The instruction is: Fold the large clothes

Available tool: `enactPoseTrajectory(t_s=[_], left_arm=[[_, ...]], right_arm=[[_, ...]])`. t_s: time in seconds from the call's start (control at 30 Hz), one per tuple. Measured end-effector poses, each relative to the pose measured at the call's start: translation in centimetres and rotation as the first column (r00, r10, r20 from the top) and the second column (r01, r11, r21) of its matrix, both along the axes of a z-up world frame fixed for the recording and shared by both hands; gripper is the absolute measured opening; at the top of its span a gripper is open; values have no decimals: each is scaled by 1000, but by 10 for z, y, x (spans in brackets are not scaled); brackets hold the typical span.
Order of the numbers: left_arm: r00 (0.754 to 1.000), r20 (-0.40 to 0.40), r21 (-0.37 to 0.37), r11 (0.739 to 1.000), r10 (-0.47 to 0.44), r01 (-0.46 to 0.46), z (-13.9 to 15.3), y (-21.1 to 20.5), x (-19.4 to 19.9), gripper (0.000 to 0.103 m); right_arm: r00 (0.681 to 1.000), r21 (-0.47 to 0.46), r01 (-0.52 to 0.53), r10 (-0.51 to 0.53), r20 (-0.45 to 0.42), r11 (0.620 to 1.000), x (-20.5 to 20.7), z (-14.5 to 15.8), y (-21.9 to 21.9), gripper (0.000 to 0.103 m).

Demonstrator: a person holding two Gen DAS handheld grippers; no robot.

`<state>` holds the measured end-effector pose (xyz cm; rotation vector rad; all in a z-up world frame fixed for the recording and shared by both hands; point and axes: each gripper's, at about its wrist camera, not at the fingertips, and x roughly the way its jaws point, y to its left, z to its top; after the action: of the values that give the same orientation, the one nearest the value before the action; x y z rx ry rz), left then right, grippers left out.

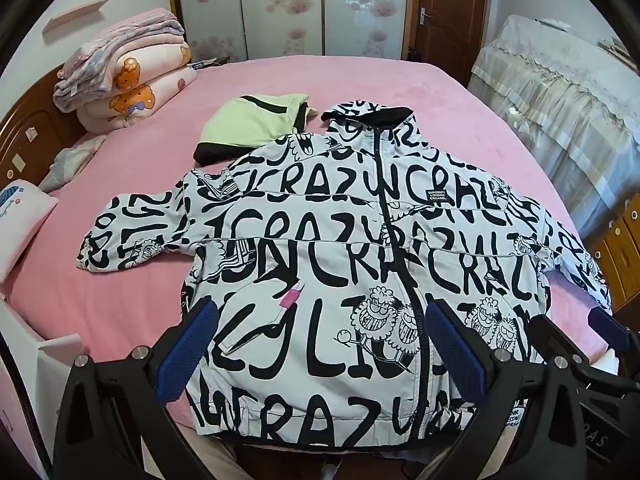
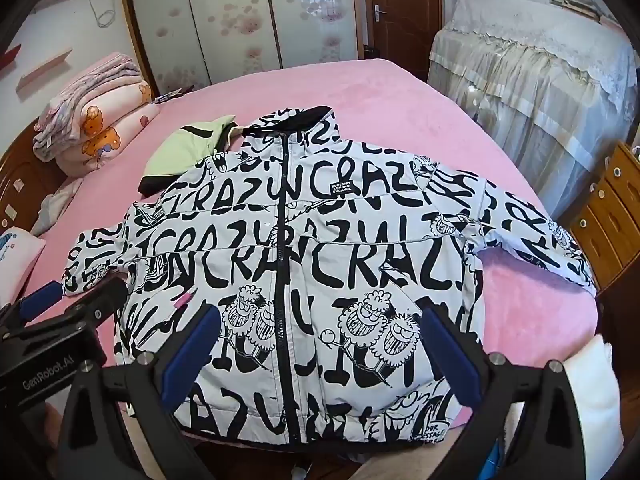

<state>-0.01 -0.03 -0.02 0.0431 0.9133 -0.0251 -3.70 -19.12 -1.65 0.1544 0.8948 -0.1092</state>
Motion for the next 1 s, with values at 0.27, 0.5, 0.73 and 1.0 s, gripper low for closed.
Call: enactPoseTrajectory(t_s=[0.27,0.5,0.73,1.0], left_arm=[[1000,-11,-10,1000,1,-1,-4,-6,3,102],[1000,-8,-19,1000,-7,6,-8,-6,-3,102],[1000,5,-42,999,-18,18,0,-1,-20,102],[1000,-1,-53,998,-27,27,7,2,-26,102]], right_arm=[[1000,-3,2,-2,1,1000,-1,-3,-1,101],[1000,-7,4,-4,0,1000,-2,1,7,101],[1000,-18,7,-7,9,1000,-17,1,-2,101],[999,-27,39,-39,19,999,-25,12,4,101]])
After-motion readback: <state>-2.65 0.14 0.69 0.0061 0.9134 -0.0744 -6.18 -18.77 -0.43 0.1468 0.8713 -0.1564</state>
